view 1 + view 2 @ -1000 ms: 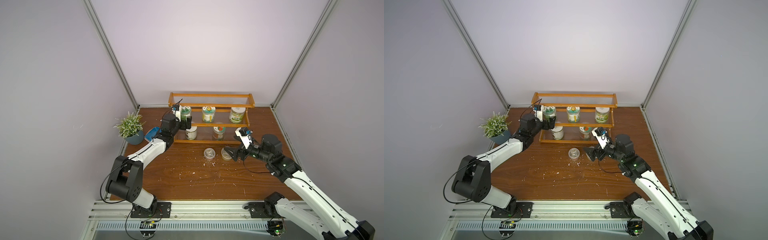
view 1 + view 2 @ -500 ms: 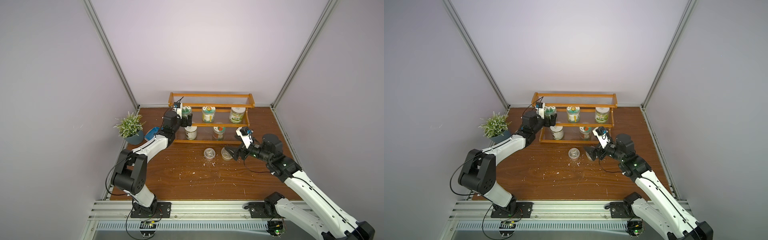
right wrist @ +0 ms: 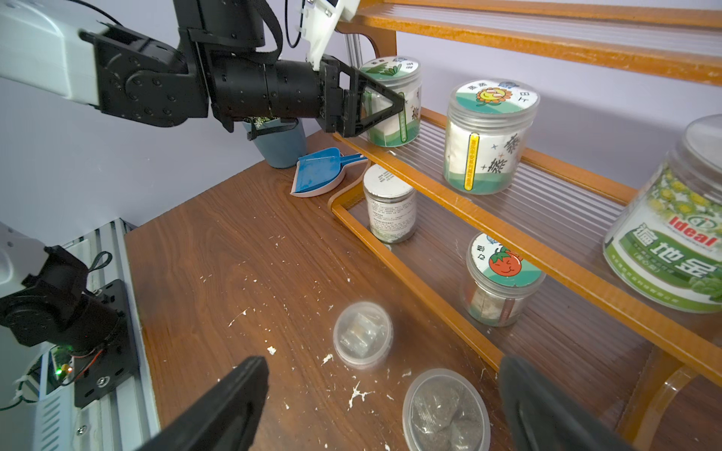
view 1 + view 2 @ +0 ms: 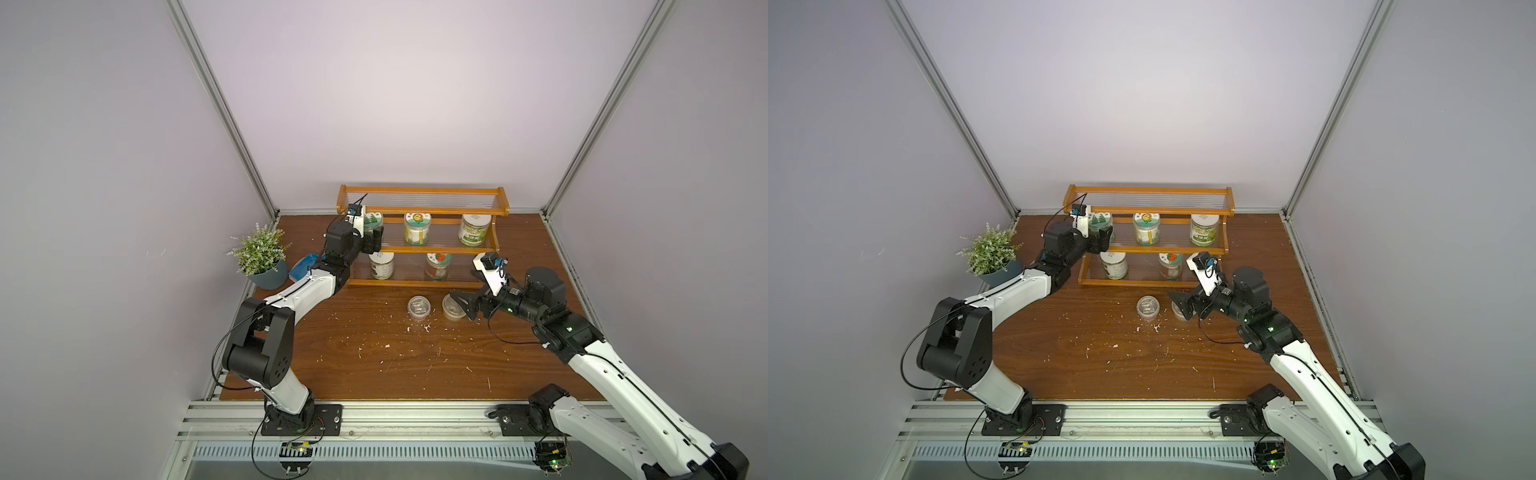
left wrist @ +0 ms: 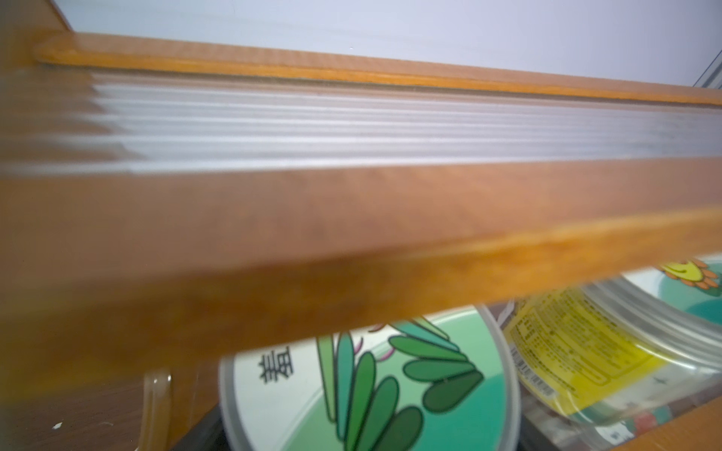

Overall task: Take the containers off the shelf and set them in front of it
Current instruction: 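Pick up a container from the shelf.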

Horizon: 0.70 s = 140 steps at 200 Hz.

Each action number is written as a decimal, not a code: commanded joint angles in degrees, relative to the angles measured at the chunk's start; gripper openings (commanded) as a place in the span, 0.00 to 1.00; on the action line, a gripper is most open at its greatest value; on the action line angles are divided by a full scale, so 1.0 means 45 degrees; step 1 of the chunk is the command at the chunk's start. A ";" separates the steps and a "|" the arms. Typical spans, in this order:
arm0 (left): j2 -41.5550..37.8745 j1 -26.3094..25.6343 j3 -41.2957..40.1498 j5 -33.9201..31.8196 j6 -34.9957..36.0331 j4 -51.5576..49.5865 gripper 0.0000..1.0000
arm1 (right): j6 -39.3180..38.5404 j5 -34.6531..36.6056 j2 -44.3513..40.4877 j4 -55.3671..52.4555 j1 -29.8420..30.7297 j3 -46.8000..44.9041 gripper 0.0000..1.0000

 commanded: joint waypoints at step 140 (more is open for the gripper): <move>-0.3204 -0.0143 -0.1248 0.0844 -0.0491 -0.1859 0.82 | 0.0046 -0.0709 0.0059 0.0853 -0.0201 -0.0204 0.99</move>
